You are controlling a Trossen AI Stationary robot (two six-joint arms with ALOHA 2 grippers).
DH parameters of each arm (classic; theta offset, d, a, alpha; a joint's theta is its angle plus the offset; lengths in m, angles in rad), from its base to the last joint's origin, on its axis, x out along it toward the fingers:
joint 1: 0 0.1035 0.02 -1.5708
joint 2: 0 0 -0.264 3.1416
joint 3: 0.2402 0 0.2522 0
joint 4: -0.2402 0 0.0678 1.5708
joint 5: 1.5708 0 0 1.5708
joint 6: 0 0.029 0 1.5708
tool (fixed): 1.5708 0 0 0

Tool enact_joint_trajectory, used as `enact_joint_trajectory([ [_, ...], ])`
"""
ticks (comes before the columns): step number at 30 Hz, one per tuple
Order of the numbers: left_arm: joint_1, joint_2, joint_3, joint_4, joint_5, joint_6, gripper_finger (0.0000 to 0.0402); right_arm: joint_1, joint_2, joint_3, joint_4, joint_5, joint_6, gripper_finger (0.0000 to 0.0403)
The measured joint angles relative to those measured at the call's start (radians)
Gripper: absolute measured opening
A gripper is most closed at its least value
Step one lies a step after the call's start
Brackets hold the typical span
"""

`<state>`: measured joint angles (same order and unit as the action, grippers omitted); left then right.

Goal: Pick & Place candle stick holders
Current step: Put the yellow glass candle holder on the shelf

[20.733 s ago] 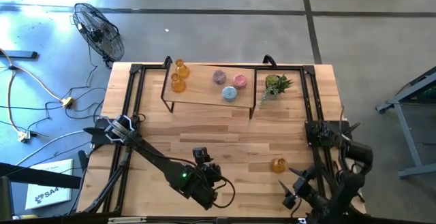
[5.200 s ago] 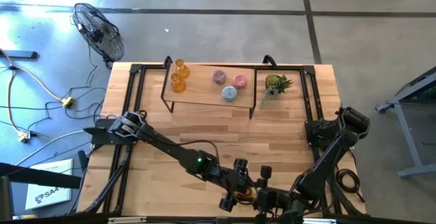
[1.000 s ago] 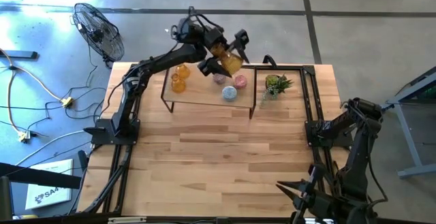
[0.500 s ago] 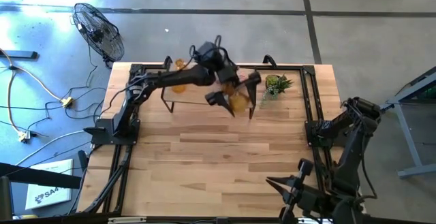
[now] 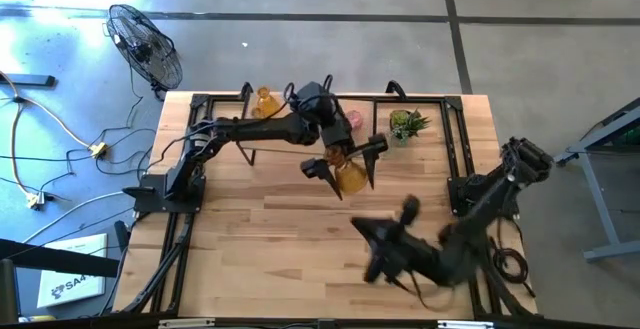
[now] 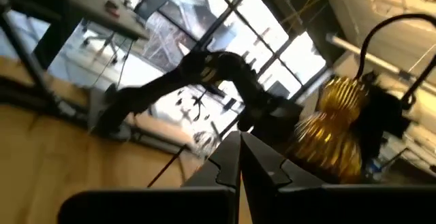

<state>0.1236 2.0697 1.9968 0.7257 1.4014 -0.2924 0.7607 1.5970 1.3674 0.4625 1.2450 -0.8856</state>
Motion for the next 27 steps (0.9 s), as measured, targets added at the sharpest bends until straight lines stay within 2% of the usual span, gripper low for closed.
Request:
enact_joint_trajectory([
  [3,-0.014,0.000,0.000,-0.001,0.009,0.000,0.0293,-0.089,0.000,0.000,0.090,-0.072,-0.019,0.0005],
  [6,-0.009,-0.002,0.000,0.000,0.015,-0.008,0.0293,-0.139,0.000,0.000,0.102,-0.057,0.009,0.0003],
  [13,-0.004,-0.002,0.000,-0.020,0.046,-0.027,0.0304,-0.165,0.000,0.000,0.068,-0.090,-0.007,0.0003],
  [17,-0.007,-0.001,0.000,-0.017,0.058,-0.026,0.0269,-0.174,0.000,0.000,0.051,-0.119,0.023,0.0001],
  [24,-0.005,-0.005,0.002,-0.003,0.011,-0.007,0.0172,-0.175,-0.006,0.000,0.059,-0.104,0.023,0.0001],
  [27,0.006,-0.006,0.002,-0.003,-0.017,0.000,0.0155,-0.179,-0.007,0.002,0.062,-0.085,0.002,0.0000],
])
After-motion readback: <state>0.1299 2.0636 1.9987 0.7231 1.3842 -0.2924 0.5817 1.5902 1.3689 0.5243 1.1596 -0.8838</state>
